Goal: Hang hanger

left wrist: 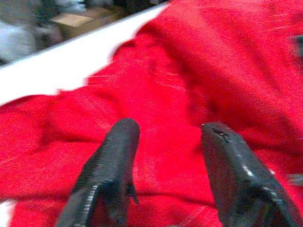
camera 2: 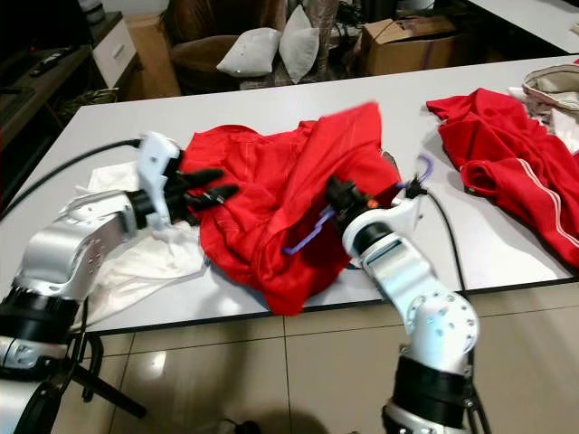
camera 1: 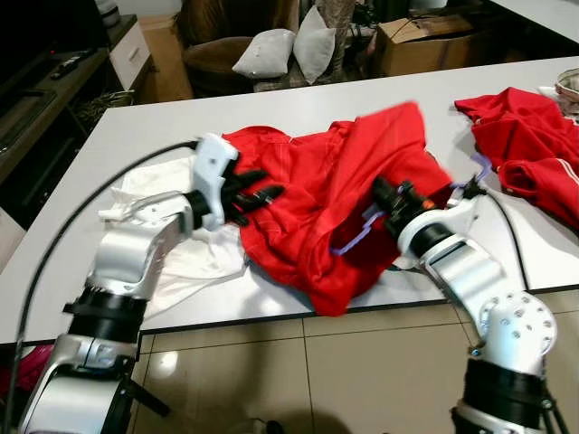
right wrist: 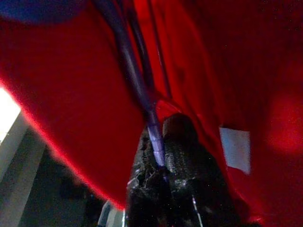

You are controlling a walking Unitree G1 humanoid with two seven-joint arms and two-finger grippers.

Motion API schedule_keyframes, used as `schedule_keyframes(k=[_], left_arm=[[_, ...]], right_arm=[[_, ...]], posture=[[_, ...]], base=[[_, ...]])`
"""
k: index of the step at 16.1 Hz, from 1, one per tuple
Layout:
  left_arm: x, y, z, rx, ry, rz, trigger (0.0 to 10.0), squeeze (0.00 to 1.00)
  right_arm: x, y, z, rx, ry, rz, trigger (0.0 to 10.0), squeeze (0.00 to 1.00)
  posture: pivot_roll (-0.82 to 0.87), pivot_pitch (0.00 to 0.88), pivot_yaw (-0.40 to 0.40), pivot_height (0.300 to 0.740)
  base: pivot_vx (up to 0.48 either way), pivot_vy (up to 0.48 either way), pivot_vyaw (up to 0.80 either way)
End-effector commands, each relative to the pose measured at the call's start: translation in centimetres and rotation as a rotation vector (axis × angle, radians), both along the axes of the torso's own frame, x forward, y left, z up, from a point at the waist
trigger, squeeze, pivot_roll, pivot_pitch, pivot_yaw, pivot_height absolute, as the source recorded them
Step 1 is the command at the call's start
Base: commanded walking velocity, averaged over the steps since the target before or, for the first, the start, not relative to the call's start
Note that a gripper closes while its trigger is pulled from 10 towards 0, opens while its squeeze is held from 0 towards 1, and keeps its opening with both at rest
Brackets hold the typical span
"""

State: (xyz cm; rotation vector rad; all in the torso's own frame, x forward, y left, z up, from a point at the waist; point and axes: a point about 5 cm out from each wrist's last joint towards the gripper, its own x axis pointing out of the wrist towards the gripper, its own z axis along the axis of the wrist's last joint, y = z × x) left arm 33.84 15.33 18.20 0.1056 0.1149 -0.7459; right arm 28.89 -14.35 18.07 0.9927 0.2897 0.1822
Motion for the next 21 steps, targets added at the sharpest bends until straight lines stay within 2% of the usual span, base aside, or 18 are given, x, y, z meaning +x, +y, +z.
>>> schedule_keyframes(k=[1, 2, 3, 5, 6, 8, 10, 12, 13, 14, 15, 16, 17, 18, 19, 20, 21], left_arm=[[0.0, 1.8, 0.0, 0.003, -0.034, 0.107, 10.0, 0.16], [-0.8, 2.3, 0.0, -0.074, -0.047, 0.173, 10.0, 0.00], [-1.0, 2.3, -0.1, -0.082, -0.046, 0.179, 10.0, 0.00], [-2.4, 2.4, -1.6, -0.048, -0.026, 0.222, 10.0, 0.00], [-3.0, 2.0, -2.3, -0.067, -0.005, 0.228, 10.0, 0.00], [-4.1, 0.8, -2.9, -0.163, 0.012, 0.241, 10.0, 0.00], [-4.3, 0.6, -2.6, -0.190, -0.012, 0.266, 10.0, 0.00], [-4.0, 0.6, -2.2, -0.178, -0.061, 0.280, 10.0, 0.00], [-3.8, -0.4, -1.0, -0.246, -0.076, 0.255, 10.0, 0.00], [-3.8, -0.7, -0.7, -0.261, -0.080, 0.239, 10.0, 0.00], [-3.9, -1.3, -0.8, -0.261, -0.062, 0.203, 10.0, 0.00], [-4.5, -2.7, -1.9, -0.203, -0.002, 0.079, 10.0, 0.00], [-5.0, -3.6, -2.8, -0.185, 0.060, 0.002, 10.0, 1.00], [-5.5, -5.3, -3.1, -0.197, 0.076, -0.098, 10.0, 1.00], [-5.4, -6.4, -3.3, -0.208, 0.091, -0.132, 10.0, 1.00], [-5.2, -6.9, -3.5, -0.207, 0.098, -0.135, 10.0, 1.00], [-4.6, -7.5, -3.9, -0.164, 0.097, -0.111, 10.0, 1.00]], right_arm=[[0.1, 0.1, 0.9, -0.005, -0.034, 0.025, 10.0, 0.00], [0.0, -0.1, 1.9, -0.057, -0.082, 0.057, 10.0, 0.00], [0.0, -0.1, 2.1, -0.062, -0.092, 0.063, 10.0, 0.00], [-0.1, -0.4, 3.3, -0.062, -0.144, 0.093, 10.0, 0.00], [0.0, -0.6, 3.6, -0.037, -0.175, 0.112, 10.0, 0.00], [0.0, -1.5, 4.1, 0.113, -0.216, 0.111, 10.0, 0.00], [0.1, -2.0, 4.4, 0.184, -0.254, 0.089, 10.0, 0.00], [0.2, -2.5, 4.3, 0.218, -0.289, 0.082, 10.0, 0.00], [0.2, -2.8, 3.4, 0.173, -0.278, 0.092, 10.0, 0.00], [0.2, -2.8, 3.1, 0.155, -0.269, 0.091, 10.0, 0.00], [0.2, -2.8, 2.6, 0.125, -0.250, 0.093, 10.0, 0.00], [0.1, -2.9, 1.8, 0.097, -0.232, 0.100, 10.0, 0.00], [0.1, -3.1, 1.3, 0.091, -0.221, 0.099, 10.0, 0.00], [0.0, -3.8, 0.2, 0.052, -0.189, 0.089, 10.0, 0.00], [-0.1, -4.4, -0.7, -0.004, -0.163, 0.086, 10.0, 0.00], [-0.2, -4.6, -1.2, -0.048, -0.150, 0.087, 10.0, 0.00], [-0.3, -5.1, -1.7, -0.119, -0.138, 0.084, 10.0, 0.00]], posture=[[-0.09, 0.000, 0.123, 0.740], [-0.09, 0.000, 0.118, 0.740], [-0.09, 0.000, 0.117, 0.740], [-0.09, 0.000, 0.109, 0.740], [-0.09, 0.000, 0.104, 0.740], [-0.09, 0.000, 0.095, 0.740], [-0.09, 0.000, 0.095, 0.740], [-0.09, 0.000, 0.096, 0.740], [-0.09, 0.000, 0.099, 0.740], [-0.09, 0.000, 0.099, 0.740], [-0.10, 0.000, 0.104, 0.740], [-0.10, 0.000, 0.104, 0.740], [-0.11, 0.000, 0.105, 0.740], [-0.11, 0.000, 0.100, 0.740], [-0.12, 0.000, 0.099, 0.740], [-0.12, 0.000, 0.097, 0.740], [-0.13, 0.000, 0.100, 0.740]], base=[[0.000, 0.000, 0.00], [0.000, 0.000, 0.00], [0.000, 0.000, 0.00], [0.000, 0.000, 0.00], [0.000, 0.000, 0.00], [0.000, 0.000, 0.00], [0.000, 0.000, 0.00], [0.000, 0.000, 0.00], [0.000, 0.000, 0.00], [0.000, 0.000, 0.00], [0.000, 0.000, 0.00], [0.000, 0.000, 0.00], [0.000, 0.000, 0.00], [0.000, 0.000, 0.00], [0.000, 0.000, 0.00], [0.000, 0.000, 0.00], [0.000, 0.000, 0.00]])
